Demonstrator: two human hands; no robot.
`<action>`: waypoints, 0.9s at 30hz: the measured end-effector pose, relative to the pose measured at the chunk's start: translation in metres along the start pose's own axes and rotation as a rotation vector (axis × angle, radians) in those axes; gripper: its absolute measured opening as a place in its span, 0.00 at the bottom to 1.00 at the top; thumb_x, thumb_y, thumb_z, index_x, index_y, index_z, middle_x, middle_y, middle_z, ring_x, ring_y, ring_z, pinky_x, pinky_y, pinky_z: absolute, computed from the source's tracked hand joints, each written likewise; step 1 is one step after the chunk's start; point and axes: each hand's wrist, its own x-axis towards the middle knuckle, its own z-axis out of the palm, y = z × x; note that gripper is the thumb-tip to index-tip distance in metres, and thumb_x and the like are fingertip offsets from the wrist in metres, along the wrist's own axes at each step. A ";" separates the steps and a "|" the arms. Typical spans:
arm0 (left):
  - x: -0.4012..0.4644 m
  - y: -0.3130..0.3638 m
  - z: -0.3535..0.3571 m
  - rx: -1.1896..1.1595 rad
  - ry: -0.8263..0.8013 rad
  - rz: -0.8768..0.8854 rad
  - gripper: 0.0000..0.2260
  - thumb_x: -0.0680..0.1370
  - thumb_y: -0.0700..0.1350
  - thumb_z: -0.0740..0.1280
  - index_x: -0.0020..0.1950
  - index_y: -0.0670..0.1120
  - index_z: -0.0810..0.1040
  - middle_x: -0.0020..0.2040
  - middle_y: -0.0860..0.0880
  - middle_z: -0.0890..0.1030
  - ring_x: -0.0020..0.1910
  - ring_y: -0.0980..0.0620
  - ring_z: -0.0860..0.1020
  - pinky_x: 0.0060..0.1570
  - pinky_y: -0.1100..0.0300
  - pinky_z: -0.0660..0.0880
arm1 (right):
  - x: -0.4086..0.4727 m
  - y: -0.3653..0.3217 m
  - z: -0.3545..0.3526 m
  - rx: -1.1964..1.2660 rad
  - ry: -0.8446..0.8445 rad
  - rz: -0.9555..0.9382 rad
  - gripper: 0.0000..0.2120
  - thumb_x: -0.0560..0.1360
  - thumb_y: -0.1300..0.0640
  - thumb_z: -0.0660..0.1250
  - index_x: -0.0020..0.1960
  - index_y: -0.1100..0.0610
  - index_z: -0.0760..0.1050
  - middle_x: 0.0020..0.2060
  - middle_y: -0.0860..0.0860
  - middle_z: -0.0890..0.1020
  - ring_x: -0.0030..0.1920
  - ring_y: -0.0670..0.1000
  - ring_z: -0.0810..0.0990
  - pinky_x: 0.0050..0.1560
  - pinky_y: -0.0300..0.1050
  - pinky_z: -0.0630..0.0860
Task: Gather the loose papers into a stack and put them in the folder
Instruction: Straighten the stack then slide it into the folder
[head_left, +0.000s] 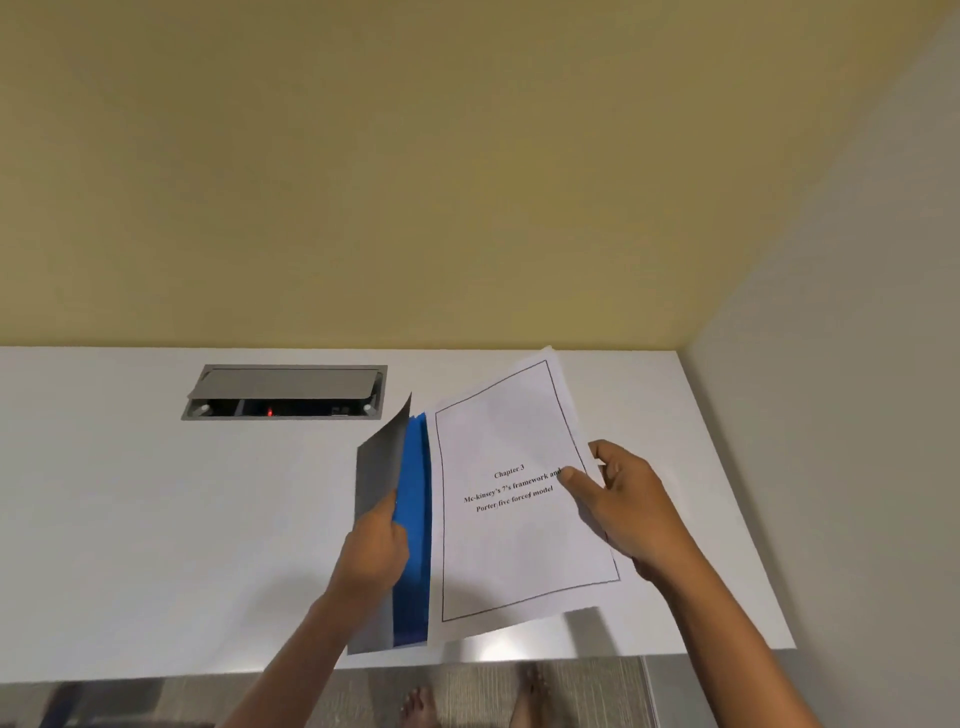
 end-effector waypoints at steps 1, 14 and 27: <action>-0.001 0.006 0.003 -0.014 -0.005 0.016 0.24 0.86 0.40 0.56 0.83 0.47 0.62 0.66 0.43 0.80 0.55 0.45 0.82 0.59 0.49 0.81 | 0.002 -0.006 -0.001 -0.061 -0.002 -0.021 0.07 0.79 0.50 0.74 0.47 0.50 0.76 0.26 0.42 0.66 0.25 0.49 0.64 0.28 0.37 0.63; -0.016 0.032 0.030 -0.200 -0.076 0.064 0.13 0.86 0.43 0.59 0.69 0.56 0.72 0.56 0.59 0.80 0.52 0.54 0.82 0.38 0.73 0.78 | 0.022 -0.051 0.039 -0.639 -0.046 -0.202 0.10 0.83 0.58 0.66 0.46 0.63 0.73 0.42 0.56 0.83 0.42 0.58 0.80 0.36 0.47 0.69; -0.021 0.035 0.028 -0.267 0.013 0.097 0.19 0.86 0.45 0.59 0.78 0.50 0.69 0.68 0.49 0.79 0.63 0.44 0.81 0.63 0.50 0.80 | -0.003 -0.006 0.121 -0.611 -0.019 -0.228 0.12 0.82 0.63 0.65 0.66 0.61 0.72 0.50 0.57 0.84 0.41 0.54 0.78 0.35 0.41 0.69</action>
